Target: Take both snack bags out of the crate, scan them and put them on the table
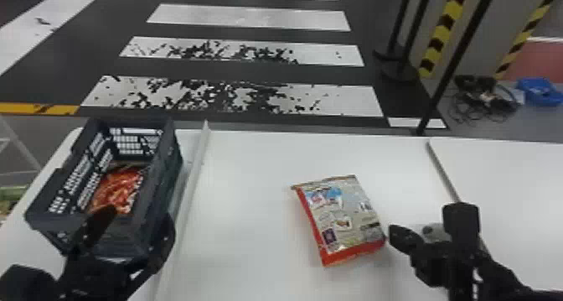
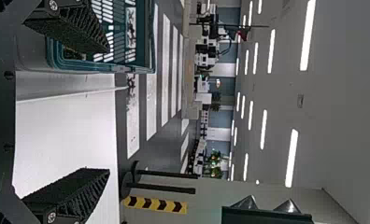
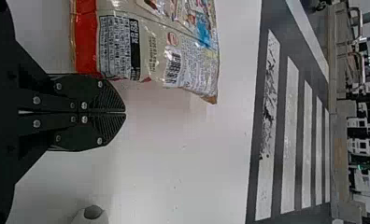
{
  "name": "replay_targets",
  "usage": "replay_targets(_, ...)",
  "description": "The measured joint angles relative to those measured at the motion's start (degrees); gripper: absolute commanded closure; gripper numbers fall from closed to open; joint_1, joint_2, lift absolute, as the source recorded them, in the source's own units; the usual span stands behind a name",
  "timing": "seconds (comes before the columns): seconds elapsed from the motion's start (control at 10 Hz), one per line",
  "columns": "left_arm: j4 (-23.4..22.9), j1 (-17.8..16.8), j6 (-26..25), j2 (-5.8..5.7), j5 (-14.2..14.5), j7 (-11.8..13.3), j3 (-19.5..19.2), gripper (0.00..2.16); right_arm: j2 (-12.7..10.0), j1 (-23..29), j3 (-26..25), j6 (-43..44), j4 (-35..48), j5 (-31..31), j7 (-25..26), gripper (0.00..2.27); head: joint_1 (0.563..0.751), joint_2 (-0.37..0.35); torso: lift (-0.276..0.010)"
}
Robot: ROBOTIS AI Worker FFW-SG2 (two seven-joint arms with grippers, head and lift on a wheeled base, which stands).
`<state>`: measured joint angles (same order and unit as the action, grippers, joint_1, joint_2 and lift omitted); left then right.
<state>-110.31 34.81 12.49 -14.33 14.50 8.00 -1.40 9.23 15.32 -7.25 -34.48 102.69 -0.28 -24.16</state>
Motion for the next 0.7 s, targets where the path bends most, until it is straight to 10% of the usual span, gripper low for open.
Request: replay_targets(0.7, 0.2, 0.1, 0.0, 0.00, 0.0, 0.0, 0.0, 0.09, -0.3, 2.0, -2.6, -2.5, 3.3, -1.5, -11.2, 2.26, 0.695, -0.002, -0.092)
